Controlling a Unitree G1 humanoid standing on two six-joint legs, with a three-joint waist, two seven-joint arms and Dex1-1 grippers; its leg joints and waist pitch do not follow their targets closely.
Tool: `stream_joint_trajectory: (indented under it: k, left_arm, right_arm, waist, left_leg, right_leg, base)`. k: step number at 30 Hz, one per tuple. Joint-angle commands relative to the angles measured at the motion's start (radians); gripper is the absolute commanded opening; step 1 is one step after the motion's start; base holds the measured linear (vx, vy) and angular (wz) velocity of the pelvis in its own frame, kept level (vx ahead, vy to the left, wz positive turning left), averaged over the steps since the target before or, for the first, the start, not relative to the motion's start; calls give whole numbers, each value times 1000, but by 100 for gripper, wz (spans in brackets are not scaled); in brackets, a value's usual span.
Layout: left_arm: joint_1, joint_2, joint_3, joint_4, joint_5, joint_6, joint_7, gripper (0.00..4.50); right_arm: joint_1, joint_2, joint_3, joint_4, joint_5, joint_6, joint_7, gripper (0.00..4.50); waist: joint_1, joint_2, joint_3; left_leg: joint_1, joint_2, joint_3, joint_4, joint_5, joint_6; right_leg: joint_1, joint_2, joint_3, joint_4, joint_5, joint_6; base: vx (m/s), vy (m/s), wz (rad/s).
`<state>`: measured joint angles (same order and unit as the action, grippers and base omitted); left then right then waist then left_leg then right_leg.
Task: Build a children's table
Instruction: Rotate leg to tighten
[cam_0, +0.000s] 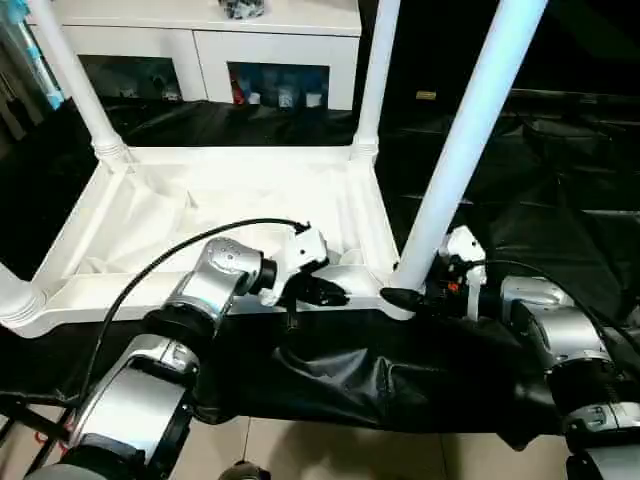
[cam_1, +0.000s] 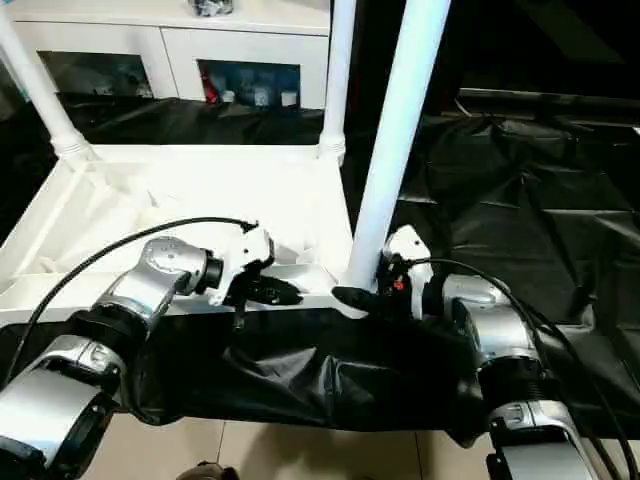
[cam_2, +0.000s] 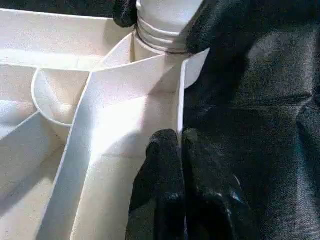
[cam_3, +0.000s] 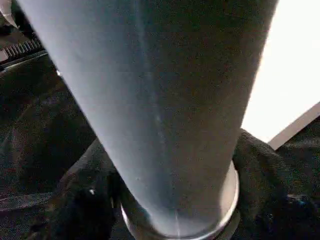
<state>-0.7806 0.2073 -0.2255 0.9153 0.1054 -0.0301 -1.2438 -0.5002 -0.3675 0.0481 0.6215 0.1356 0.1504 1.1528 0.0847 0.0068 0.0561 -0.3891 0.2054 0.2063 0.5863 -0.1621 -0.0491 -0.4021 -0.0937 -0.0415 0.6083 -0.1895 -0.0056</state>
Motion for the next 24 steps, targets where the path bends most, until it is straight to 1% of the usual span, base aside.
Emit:
stream_joint_trajectory:
  k: [1, 2, 3, 4, 5, 6, 8, 9, 10, 11, 12, 13, 14, 15, 16, 17, 18, 19, 20, 21, 22, 23, 24]
  left_arm:
    - [-28, -21, 19, -25, -23, -4, 53, 0]
    - [-25, -21, 19, -28, -25, -2, 49, 0]
    - [-22, -21, 19, -31, -26, -2, 46, 0]
    - [-21, -20, 19, -30, -28, -2, 46, 0]
    - [-21, -19, 18, -28, -27, -2, 51, 0]
    - [-21, -22, 19, -26, -25, 1, 69, 0]
    - [-21, -23, 20, -26, -25, 3, 74, 0]
    - [-23, -32, 24, -26, -21, 15, 105, 0]
    - [-26, -47, 27, -24, -14, 23, 152, 0]
    - [-29, -59, 28, -22, -8, 27, 182, 0]
    - [-30, -76, 28, -22, -3, 37, 215, 0]
    - [-30, -76, 28, -22, -3, 37, 215, 0]
    - [-30, -89, 27, -25, -1, 47, 231, 0]
    - [-29, -97, 26, -27, 0, 53, 241, 0]
    - [-28, -112, 23, -31, 3, 60, 259, 0]
    - [-27, -137, 19, -40, 7, 74, 287, 0]
    - [-27, -142, 18, -42, 8, 76, 291, 0]
    - [-26, -154, 14, -47, 9, 80, 299, 0]
    - [-24, -169, 9, -57, 9, 87, 308, 0]
    - [-22, -182, 6, -65, 7, 91, 312, 0]
    - [-21, -188, 3, -69, 5, 94, 316, 0]
    - [-21, -188, 3, -69, 5, 94, 316, 0]
    - [-21, -192, 1, -72, 5, 95, 322, 0]
  right_arm:
    - [22, 62, 96, -46, 19, 19, 99, 281]
    - [23, 64, 97, -49, 21, 23, 95, 275]
    - [23, 67, 97, -51, 23, 27, 92, 272]
    - [24, 71, 95, -54, 27, 33, 87, 271]
    - [22, 77, 90, -50, 29, 34, 77, 270]
    - [11, 100, 68, -23, 31, 31, 28, 268]
    - [9, 106, 63, -17, 30, 30, 16, 268]
    - [-3, 132, 47, 16, 16, 13, -57, 267]
    - [-20, 164, 30, 59, -2, -6, -145, 267]
    - [-36, 185, 17, 94, -12, -17, -205, 267]
    - [-64, 212, -5, 151, -23, -26, -299, 267]
    - [-64, 212, -5, 151, -23, -26, -299, 267]
    - [-83, 231, -21, 186, -24, -32, -351, 267]
    - [-95, 243, -31, 206, -24, -34, -384, 266]
    - [-113, 263, -45, 234, -23, -36, -436, 266]
    - [-140, 293, -60, 274, -31, -45, -520, 266]
    - [-144, 297, -62, 280, -33, -47, -535, 266]
    - [-155, 309, -67, 296, -39, -51, -578, 266]
    - [-171, 324, -78, 321, -46, -63, -622, 266]
    - [-183, 336, -88, 338, -45, -73, -638, 266]
    - [-190, 346, -93, 349, -41, -90, -636, 266]
    - [-190, 346, -93, 349, -41, -90, -636, 266]
    - [-202, 356, -103, 362, -27, -104, -621, 322]
  waist:
    - [-5, -10, -68]
    - [-5, -13, -67]
    - [-5, -12, -67]
    - [-5, -18, -67]
    - [-4, -16, -67]
    - [-5, -18, -67]
    - [-5, -13, -66]
    - [-8, -12, -65]
    - [-15, -13, -62]
    - [-19, -13, -63]
    - [-36, -13, -60]
    - [-41, -13, -60]
    - [-43, -12, -60]
    - [-49, -12, -60]
    - [-50, -4, -62]
    - [-55, -7, -63]
    - [-59, -3, -64]
    - [-58, -5, -65]
    - [-59, -4, -65]
    - [-60, -5, -67]
    - [-58, -4, -67]
    - [-58, -4, -68]
    - [-57, -4, -69]
  left_leg:
    - [25, 29, -13, -68, -239, 47]
    - [25, 29, -13, -67, -239, 49]
    - [26, 29, -13, -68, -241, 48]
    - [26, 29, -12, -67, -242, 50]
    - [26, 29, -13, -67, -237, 50]
    - [25, 30, -12, -67, -236, 50]
    - [26, 31, -13, -69, -241, 46]
    - [26, 30, -14, -70, -251, 38]
    - [26, 29, -15, -73, -272, 25]
    - [26, 28, -16, -73, -282, 17]
    - [27, 25, -21, -77, -319, -4]
    - [28, 25, -22, -76, -324, -8]
    - [29, 25, -22, -76, -331, -8]
    - [31, 26, -22, -76, -335, -10]
    - [27, 25, -24, -78, -328, -7]
    - [28, 26, -21, -77, -321, -5]
    - [25, 24, -21, -77, -315, -6]
    - [27, 23, -20, -75, -311, -3]
    - [26, 22, -20, -75, -313, 1]
    - [24, 22, -20, -74, -305, 3]
    - [25, 22, -18, -73, -295, 9]
    - [25, 23, -18, -72, -290, 12]
    - [24, 22, -18, -71, -281, 17]
  right_leg:
    - [40, -46, 26, -75, -192, -237]
    - [40, -46, 26, -76, -193, -236]
    - [39, -46, 26, -76, -198, -235]
    - [39, -45, 26, -78, -207, -232]
    - [40, -46, 26, -76, -206, -232]
    - [38, -47, 27, -77, -211, -230]
    - [36, -48, 27, -78, -225, -227]
    - [36, -48, 27, -79, -240, -223]
    - [33, -50, 27, -82, -270, -219]
    - [31, -51, 28, -83, -289, -215]
    - [29, -51, 26, -90, -363, -199]
    - [29, -51, 26, -92, -376, -194]
    - [28, -51, 27, -95, -386, -190]
    - [25, -50, 28, -95, -383, -190]
    - [30, -49, 28, -93, -357, -192]
    - [27, -47, 30, -91, -320, -202]
    - [30, -44, 28, -89, -292, -209]
    - [30, -44, 27, -89, -283, -210]
    - [30, -45, 28, -88, -280, -214]
    - [33, -46, 28, -87, -274, -213]
    - [32, -45, 29, -87, -253, -217]
    - [34, -45, 29, -85, -238, -220]
    - [35, -44, 29, -84, -223, -223]
  base:
    - [0, 0, 0]
    - [0, 0, 0]
    - [0, 0, 0]
    - [0, 0, 0]
    - [0, 0, 0]
    - [0, 0, 0]
    - [0, 0, 0]
    - [0, 0, 0]
    - [0, 0, 0]
    - [0, 0, 0]
    - [0, 0, 0]
    - [0, 0, 0]
    - [0, 0, 0]
    - [0, 0, 0]
    - [0, 0, 0]
    - [0, 0, 0]
    - [0, 0, 0]
    - [0, 0, 0]
    - [0, 0, 0]
    - [0, 0, 0]
    - [0, 0, 0]
    - [0, 0, 0]
    - [0, 0, 0]
